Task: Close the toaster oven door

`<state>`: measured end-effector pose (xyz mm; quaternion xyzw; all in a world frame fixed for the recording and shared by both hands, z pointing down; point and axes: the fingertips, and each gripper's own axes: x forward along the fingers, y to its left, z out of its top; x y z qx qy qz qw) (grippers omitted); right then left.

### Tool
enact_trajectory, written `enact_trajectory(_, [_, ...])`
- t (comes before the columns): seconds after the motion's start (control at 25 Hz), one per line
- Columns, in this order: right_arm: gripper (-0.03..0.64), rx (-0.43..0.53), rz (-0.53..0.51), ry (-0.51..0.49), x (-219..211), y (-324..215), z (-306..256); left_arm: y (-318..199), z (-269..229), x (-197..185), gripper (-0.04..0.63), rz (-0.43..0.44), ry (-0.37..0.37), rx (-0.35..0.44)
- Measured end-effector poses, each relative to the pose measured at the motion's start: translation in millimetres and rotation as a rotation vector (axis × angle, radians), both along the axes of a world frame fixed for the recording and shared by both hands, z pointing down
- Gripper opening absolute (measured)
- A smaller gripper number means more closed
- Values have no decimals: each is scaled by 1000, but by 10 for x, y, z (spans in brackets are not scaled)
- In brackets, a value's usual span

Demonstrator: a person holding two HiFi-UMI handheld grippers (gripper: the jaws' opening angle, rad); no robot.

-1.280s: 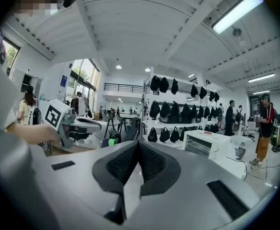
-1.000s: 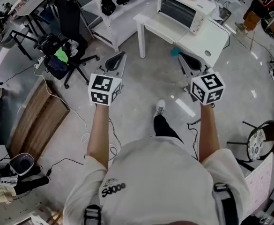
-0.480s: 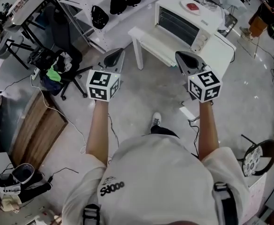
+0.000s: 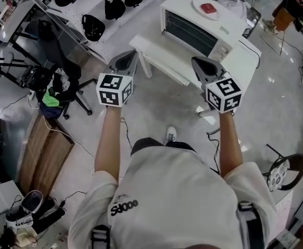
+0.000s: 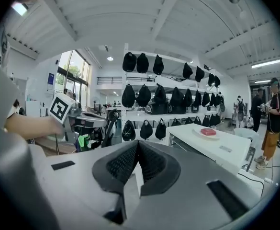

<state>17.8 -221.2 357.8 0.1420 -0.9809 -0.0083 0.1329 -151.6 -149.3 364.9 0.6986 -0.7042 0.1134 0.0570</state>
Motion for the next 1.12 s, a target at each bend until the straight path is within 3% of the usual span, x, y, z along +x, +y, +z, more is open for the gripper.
enact_trajectory(0.24, [8, -58, 108, 50, -350, -289, 488, -401, 622, -547, 25, 26, 68, -78])
enact_trajectory(0.32, [8, -73, 151, 59, -545, -402, 656, -553, 815, -768, 88, 71, 88, -96])
enact_trajectory(0.52, [8, -81, 263, 74, -911, -614, 993, -842, 1227, -1179, 94, 218, 138, -158])
enact_trajectory(0.8, [8, -151, 460, 70, -1122, -710, 1419, -1082, 2215, -1376, 94, 357, 149, -349])
enact_trajectory(1.12, [8, -187, 535, 105, -998, -718, 1716, -1129, 3059, -1196, 94, 396, 205, -507])
